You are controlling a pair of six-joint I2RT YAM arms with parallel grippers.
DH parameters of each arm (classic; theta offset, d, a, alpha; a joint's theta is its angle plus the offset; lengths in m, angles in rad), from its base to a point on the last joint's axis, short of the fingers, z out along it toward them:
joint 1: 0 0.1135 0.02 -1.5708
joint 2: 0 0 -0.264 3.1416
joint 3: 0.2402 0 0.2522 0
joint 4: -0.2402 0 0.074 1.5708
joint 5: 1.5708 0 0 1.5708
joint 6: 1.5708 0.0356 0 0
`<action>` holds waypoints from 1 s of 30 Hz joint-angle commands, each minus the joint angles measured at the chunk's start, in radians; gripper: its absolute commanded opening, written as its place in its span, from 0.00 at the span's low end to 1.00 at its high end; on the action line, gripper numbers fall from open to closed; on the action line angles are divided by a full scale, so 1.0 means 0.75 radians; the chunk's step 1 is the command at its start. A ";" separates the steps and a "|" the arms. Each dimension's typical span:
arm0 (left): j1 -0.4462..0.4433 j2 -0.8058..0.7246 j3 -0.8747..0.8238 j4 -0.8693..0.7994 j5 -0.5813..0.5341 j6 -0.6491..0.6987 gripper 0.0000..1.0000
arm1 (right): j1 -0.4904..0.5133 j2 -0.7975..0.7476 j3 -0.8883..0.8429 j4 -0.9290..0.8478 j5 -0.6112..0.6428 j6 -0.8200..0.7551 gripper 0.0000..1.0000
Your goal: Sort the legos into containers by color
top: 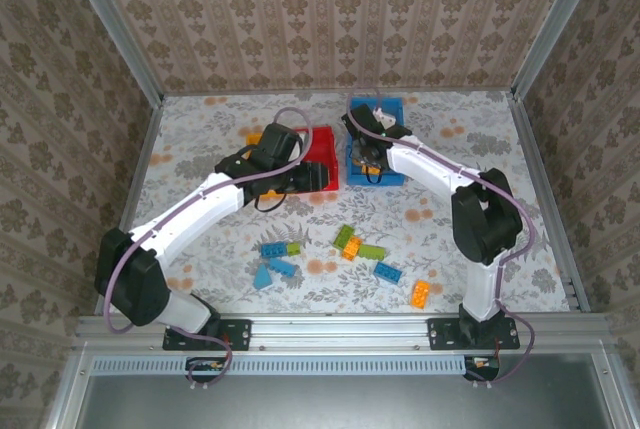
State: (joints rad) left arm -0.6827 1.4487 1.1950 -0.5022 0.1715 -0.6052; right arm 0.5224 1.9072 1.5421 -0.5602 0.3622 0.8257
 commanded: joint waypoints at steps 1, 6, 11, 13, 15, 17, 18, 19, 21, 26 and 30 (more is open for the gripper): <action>0.006 -0.058 -0.025 -0.005 -0.008 -0.004 0.59 | -0.003 -0.050 -0.066 -0.012 0.011 -0.009 0.41; 0.003 -0.068 -0.041 0.003 -0.014 -0.023 0.58 | -0.011 -0.063 -0.109 -0.032 -0.024 -0.034 0.38; 0.000 -0.081 -0.067 0.013 -0.022 -0.041 0.58 | -0.015 0.041 0.011 -0.085 -0.161 -0.093 0.34; -0.004 -0.081 -0.063 0.011 -0.024 -0.042 0.58 | -0.015 0.071 0.036 -0.133 -0.172 -0.074 0.31; -0.008 -0.083 -0.061 0.011 -0.029 -0.042 0.58 | -0.017 0.072 0.014 -0.132 -0.167 -0.059 0.31; -0.011 -0.087 -0.063 0.010 -0.035 -0.045 0.58 | -0.032 0.080 -0.001 -0.138 -0.160 -0.048 0.30; -0.011 -0.089 -0.065 0.008 -0.036 -0.045 0.58 | -0.037 0.085 -0.004 -0.143 -0.160 -0.052 0.30; -0.011 -0.093 -0.067 0.008 -0.038 -0.046 0.58 | -0.049 0.099 0.001 -0.156 -0.157 -0.057 0.30; -0.014 -0.099 -0.071 0.006 -0.038 -0.045 0.58 | -0.068 0.127 0.030 -0.212 -0.130 -0.082 0.29; -0.014 -0.105 -0.071 0.001 -0.040 -0.041 0.58 | -0.079 0.139 0.091 -0.348 0.026 -0.159 0.27; -0.014 -0.106 -0.070 -0.007 -0.041 -0.035 0.58 | -0.077 0.111 0.089 -0.346 0.064 -0.189 0.27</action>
State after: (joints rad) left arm -0.6884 1.3945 1.1519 -0.5003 0.1555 -0.6281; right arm 0.4606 2.0033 1.5833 -0.7616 0.3450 0.7227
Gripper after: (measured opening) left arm 0.578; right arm 0.269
